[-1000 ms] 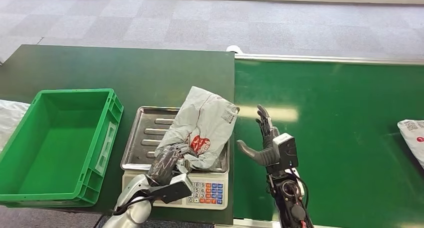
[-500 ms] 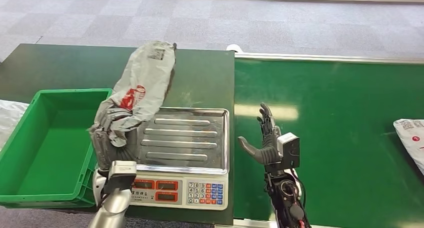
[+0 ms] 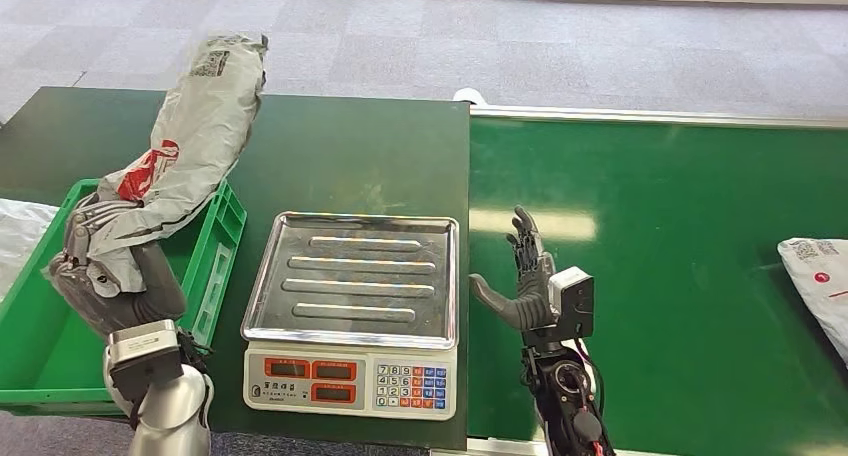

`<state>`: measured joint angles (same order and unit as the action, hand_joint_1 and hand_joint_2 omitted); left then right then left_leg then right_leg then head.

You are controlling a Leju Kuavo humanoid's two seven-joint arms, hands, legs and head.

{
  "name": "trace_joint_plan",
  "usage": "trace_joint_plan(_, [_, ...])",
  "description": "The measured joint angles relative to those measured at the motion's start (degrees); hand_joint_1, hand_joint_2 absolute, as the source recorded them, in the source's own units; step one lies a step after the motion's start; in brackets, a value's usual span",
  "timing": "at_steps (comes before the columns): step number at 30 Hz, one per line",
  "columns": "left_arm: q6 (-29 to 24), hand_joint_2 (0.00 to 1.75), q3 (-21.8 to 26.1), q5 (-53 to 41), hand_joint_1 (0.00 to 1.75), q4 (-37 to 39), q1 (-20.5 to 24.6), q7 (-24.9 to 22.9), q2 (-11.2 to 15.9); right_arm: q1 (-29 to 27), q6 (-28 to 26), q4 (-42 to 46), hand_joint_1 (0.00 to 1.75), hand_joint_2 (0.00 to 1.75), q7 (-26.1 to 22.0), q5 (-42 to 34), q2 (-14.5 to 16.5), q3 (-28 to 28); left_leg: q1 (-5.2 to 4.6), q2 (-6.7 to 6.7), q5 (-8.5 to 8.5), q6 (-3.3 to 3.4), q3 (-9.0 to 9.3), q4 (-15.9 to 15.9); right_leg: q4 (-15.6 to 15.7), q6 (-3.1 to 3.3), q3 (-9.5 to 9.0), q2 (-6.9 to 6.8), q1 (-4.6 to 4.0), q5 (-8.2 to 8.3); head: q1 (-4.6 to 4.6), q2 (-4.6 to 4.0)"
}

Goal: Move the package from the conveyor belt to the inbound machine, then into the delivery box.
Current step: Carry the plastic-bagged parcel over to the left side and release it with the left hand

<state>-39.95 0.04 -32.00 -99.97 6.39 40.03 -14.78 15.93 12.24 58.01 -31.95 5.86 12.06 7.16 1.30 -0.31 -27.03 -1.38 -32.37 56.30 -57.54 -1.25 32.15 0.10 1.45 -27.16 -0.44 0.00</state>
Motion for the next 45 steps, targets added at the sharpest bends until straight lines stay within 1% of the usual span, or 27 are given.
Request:
trace_joint_plan(12, [0.0,0.0,1.0,-0.4,1.75,-1.1,-0.3,0.0,-0.3,0.0,0.0,0.0,0.0,1.75,0.0,-0.1,0.0,0.2,0.0,0.0,0.0,0.0,0.0,0.0,0.0,0.0,0.01,0.0,0.0,0.0,0.01,0.0])
trace_joint_plan(14, [0.0,0.0,1.3,-2.1,1.75,-2.0,-0.3,0.0,-0.4,0.1,0.0,-0.1,0.0,1.75,0.0,-0.3,0.0,0.2,0.0,0.01,0.0,0.0,-0.01,0.0,0.0,0.0,0.0,0.0,0.0,0.0,0.01,0.0])
trace_joint_plan(16, [0.0,0.0,2.2,-5.8,1.75,-3.6,-0.3,0.0,-0.5,0.2,0.0,-0.2,0.0,1.75,0.1,-0.6,0.1,0.3,0.0,0.01,0.0,0.0,-0.01,0.0,0.0,0.0,0.01,0.0,0.0,0.0,0.01,0.0])
trace_joint_plan(19, [0.0,0.0,5.0,-13.3,1.75,-5.5,0.0,0.0,-0.8,0.2,-0.3,-0.5,0.0,1.75,0.1,-1.0,0.2,0.4,0.0,0.01,0.0,0.0,-0.01,0.0,0.0,0.0,0.02,0.0,0.0,0.0,0.01,0.0])
trace_joint_plan(23, [0.0,0.0,10.0,-22.1,1.75,-6.0,0.8,0.0,-1.4,0.2,-1.0,-0.6,0.0,1.75,0.1,-1.4,0.2,0.5,0.0,0.02,0.0,0.0,-0.01,0.0,0.0,0.0,0.03,0.0,0.0,0.0,0.01,0.0])
trace_joint_plan(27, [0.0,0.0,15.2,-27.8,1.75,-5.3,1.6,-0.5,-2.0,0.0,-1.0,-0.6,0.0,1.75,0.8,-1.7,0.2,0.4,0.0,0.04,0.0,0.0,0.0,0.0,0.0,0.0,0.05,0.01,0.0,0.0,0.01,0.0])
trace_joint_plan(30, [0.0,0.0,19.7,-36.2,1.75,-1.4,2.3,-4.3,-2.7,-0.5,-0.9,-0.3,0.0,1.75,1.3,-1.5,0.1,0.2,-0.01,0.03,0.0,0.0,0.0,0.0,0.0,0.0,0.04,0.0,0.01,-0.01,0.02,0.0])
trace_joint_plan(33, [0.0,0.0,26.4,-46.6,1.75,2.8,2.8,-9.6,-3.6,-1.1,-0.7,0.5,0.0,1.75,1.9,-1.0,0.1,0.0,0.0,0.31,-0.01,-0.02,0.0,0.0,0.0,0.05,0.14,0.25,-0.01,0.03,0.02,0.0])
trace_joint_plan(34, [0.0,0.0,28.1,-49.4,1.75,3.3,2.8,-12.3,-3.7,-1.2,-0.7,0.6,0.0,1.75,2.0,-0.8,0.1,-0.1,0.0,0.39,-0.02,-0.02,0.0,0.0,0.0,0.06,0.17,0.33,-0.01,0.05,0.02,0.0])
trace_joint_plan(36, [0.0,0.0,29.6,-53.7,1.75,3.9,2.8,-19.3,-3.5,-1.4,-0.6,0.9,0.0,1.75,2.4,-0.5,0.1,-0.3,0.0,0.39,-0.02,-0.03,-0.01,0.0,0.0,0.06,0.18,0.35,-0.01,0.04,0.03,0.0])
trace_joint_plan(38, [0.0,0.0,29.4,-56.3,1.75,4.5,2.4,-27.4,-2.5,-1.4,-0.5,1.0,0.0,1.75,2.8,-0.3,0.1,-0.4,0.01,0.38,-0.03,-0.03,-0.03,0.0,0.0,0.06,0.17,0.34,-0.01,0.04,0.02,0.0])
trace_joint_plan(40, [0.0,0.0,28.5,-57.2,1.72,5.3,1.8,-34.0,-1.0,-1.5,-0.4,1.2,0.0,1.75,3.0,-0.3,0.1,-0.5,0.01,0.38,-0.03,-0.03,-0.03,0.0,0.0,0.06,0.18,0.35,-0.01,0.04,0.02,0.0])
trace_joint_plan(41, [0.0,0.0,28.0,-57.5,1.41,5.7,1.4,-36.2,-0.2,-1.6,-0.4,1.3,0.0,1.75,3.1,-0.3,0.1,-0.6,0.01,0.38,-0.03,-0.04,-0.03,0.0,0.0,0.06,0.18,0.35,-0.01,0.03,0.02,0.0])
trace_joint_plan(44, [0.0,0.0,26.4,-57.8,0.16,6.5,0.1,-40.4,2.0,-2.2,-0.3,2.2,0.0,1.75,3.2,-0.1,0.1,-0.8,0.01,0.38,-0.03,-0.04,-0.03,0.0,0.0,0.06,0.18,0.34,-0.01,0.03,0.02,0.0])
trace_joint_plan(45, [0.0,0.0,25.8,-57.8,0.03,6.7,-0.3,-41.1,2.5,-2.4,-0.2,2.5,0.0,1.75,3.2,0.1,0.1,-0.9,0.01,0.38,-0.03,-0.04,-0.03,0.0,0.0,0.06,0.18,0.34,-0.01,0.03,0.02,0.0])
